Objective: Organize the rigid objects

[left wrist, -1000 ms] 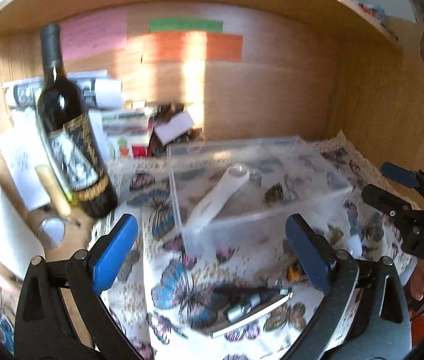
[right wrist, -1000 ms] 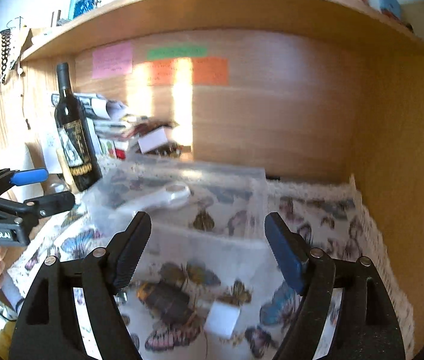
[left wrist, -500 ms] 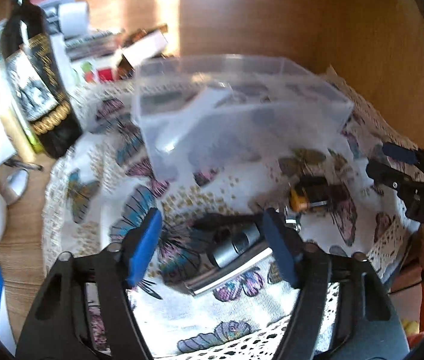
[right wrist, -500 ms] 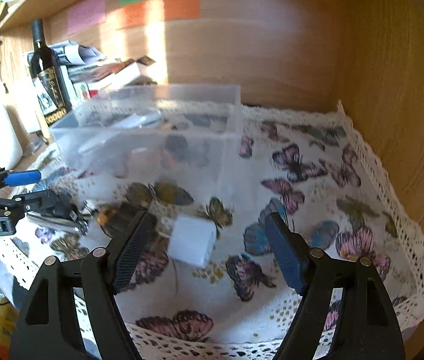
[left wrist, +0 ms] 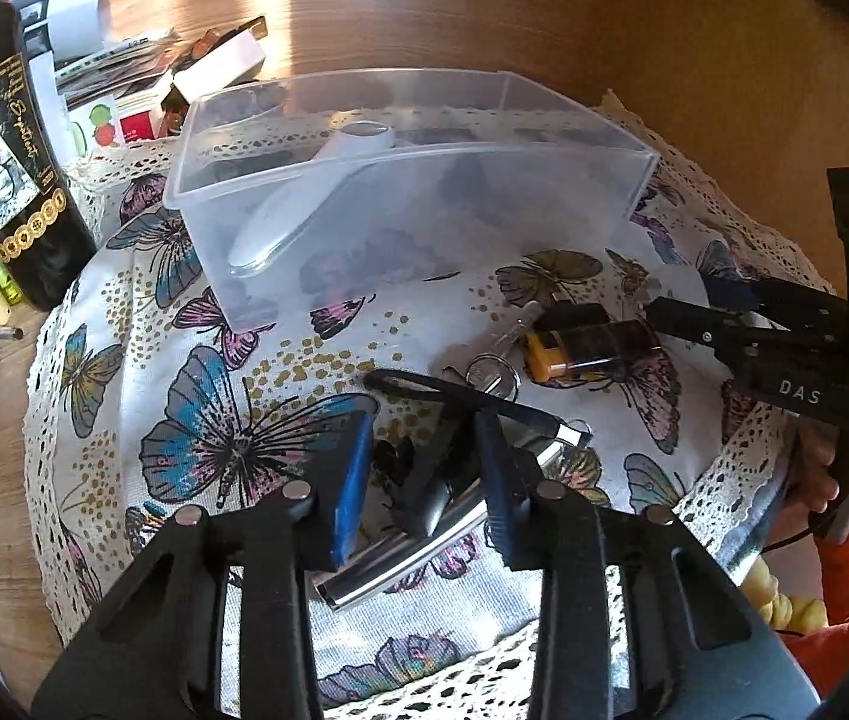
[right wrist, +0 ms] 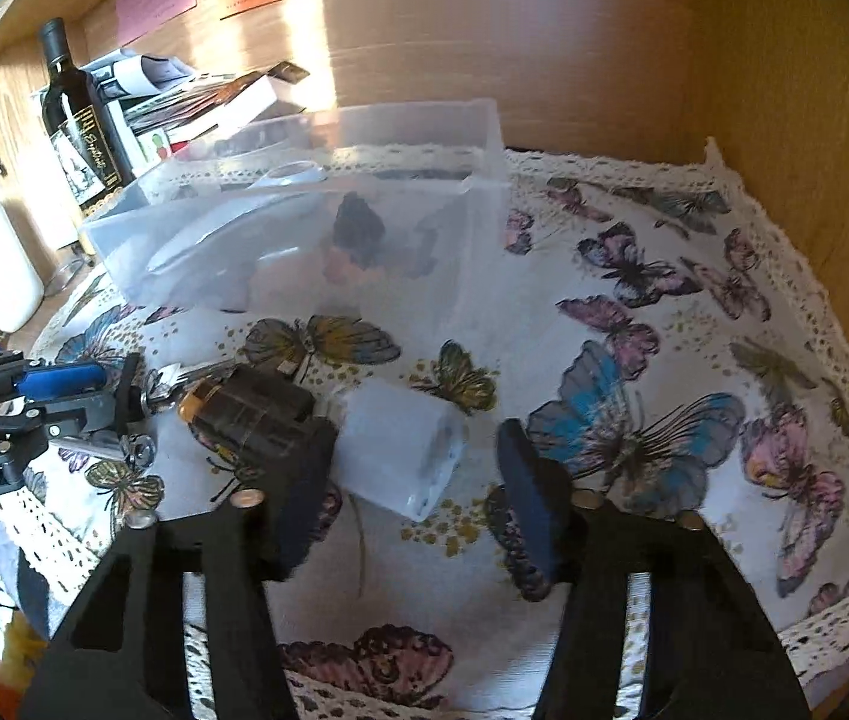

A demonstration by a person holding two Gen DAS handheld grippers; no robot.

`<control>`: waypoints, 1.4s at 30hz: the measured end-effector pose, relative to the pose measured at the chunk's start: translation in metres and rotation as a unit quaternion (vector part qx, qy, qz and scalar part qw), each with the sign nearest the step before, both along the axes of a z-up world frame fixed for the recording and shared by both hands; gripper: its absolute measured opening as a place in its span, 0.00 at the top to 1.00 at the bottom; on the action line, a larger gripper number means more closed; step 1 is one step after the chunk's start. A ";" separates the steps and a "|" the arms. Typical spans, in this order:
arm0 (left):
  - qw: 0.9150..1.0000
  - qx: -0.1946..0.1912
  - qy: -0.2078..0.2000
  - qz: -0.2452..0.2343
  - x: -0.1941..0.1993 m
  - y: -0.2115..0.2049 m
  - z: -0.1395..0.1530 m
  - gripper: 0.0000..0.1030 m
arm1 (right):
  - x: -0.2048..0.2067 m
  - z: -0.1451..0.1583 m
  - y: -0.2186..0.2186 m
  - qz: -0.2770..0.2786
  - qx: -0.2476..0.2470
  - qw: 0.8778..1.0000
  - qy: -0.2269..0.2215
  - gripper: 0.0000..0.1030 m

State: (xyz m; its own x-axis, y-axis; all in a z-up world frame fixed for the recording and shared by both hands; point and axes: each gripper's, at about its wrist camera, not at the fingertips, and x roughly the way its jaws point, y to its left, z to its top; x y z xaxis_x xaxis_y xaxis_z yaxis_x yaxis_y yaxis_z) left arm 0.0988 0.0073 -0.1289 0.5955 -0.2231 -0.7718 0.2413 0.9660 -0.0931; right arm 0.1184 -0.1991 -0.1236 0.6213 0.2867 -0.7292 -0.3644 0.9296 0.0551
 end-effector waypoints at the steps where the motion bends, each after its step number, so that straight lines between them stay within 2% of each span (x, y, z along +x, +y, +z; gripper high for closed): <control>1: 1.000 0.000 0.000 -0.001 -0.001 0.000 0.000 0.67 | -0.001 0.000 0.001 0.002 0.000 1.000 0.000 0.61; 6: 1.000 0.001 -0.002 0.005 -0.003 0.001 0.001 0.69 | -0.003 0.002 0.000 0.002 0.000 1.000 -0.008 0.71; 9: 1.000 0.001 -0.018 0.020 -0.007 0.005 0.008 0.71 | -0.004 0.006 -0.003 0.001 0.007 1.000 -0.011 0.74; 18: 0.997 -0.001 -0.062 0.050 -0.020 0.022 0.033 0.72 | -0.011 0.021 -0.006 0.005 0.016 0.999 -0.036 0.74; 26: 0.991 -0.006 -0.115 0.072 -0.024 0.032 0.068 0.72 | -0.015 0.051 -0.001 0.009 0.032 0.996 -0.078 0.74; 36: 0.978 -0.025 -0.180 0.099 -0.009 0.036 0.111 0.71 | 0.003 0.087 0.012 0.020 0.049 0.989 -0.138 0.74; 42: 0.976 -0.022 -0.187 0.106 0.017 0.032 0.121 0.71 | 0.022 0.103 0.024 0.028 0.047 0.986 -0.159 0.74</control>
